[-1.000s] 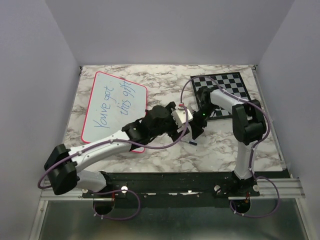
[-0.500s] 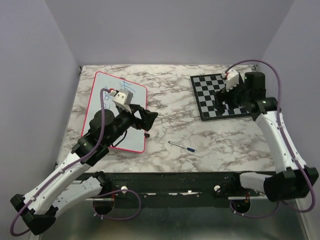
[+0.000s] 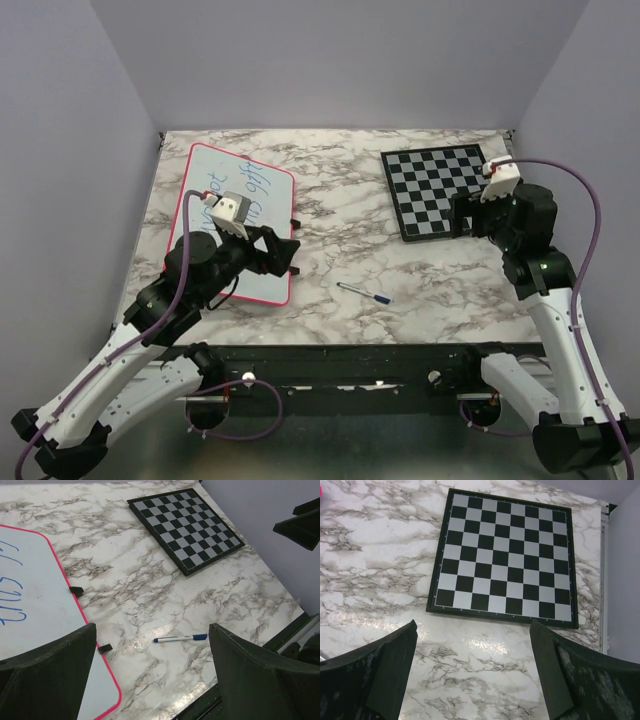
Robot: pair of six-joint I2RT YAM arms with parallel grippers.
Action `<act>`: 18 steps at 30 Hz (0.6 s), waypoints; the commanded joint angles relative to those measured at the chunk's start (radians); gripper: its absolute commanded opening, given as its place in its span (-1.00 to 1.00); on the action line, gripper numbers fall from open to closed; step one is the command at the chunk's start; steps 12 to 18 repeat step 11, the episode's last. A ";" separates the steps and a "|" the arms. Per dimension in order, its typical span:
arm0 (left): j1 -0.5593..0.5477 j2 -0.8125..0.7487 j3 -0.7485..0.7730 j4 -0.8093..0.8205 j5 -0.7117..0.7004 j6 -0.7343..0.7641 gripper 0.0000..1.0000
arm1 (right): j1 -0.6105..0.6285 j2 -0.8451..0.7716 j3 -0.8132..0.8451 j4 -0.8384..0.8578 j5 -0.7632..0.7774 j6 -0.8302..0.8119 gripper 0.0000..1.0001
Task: Write a sentence on the whiteboard
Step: Reset both arms
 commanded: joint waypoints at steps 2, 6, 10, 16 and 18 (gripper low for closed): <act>0.006 -0.043 -0.030 -0.043 -0.022 -0.028 0.97 | 0.005 -0.024 -0.015 0.050 0.029 0.044 0.99; 0.004 -0.056 -0.014 -0.063 -0.051 -0.013 0.97 | 0.006 -0.049 -0.014 0.067 0.047 0.050 0.99; 0.004 -0.047 -0.004 -0.068 -0.067 0.004 0.97 | 0.006 -0.081 -0.021 0.073 0.041 0.019 0.97; 0.006 -0.044 0.001 -0.068 -0.062 0.006 0.97 | 0.005 -0.090 -0.029 0.085 0.044 0.009 0.98; 0.006 -0.044 0.001 -0.068 -0.062 0.006 0.97 | 0.005 -0.090 -0.029 0.085 0.044 0.009 0.98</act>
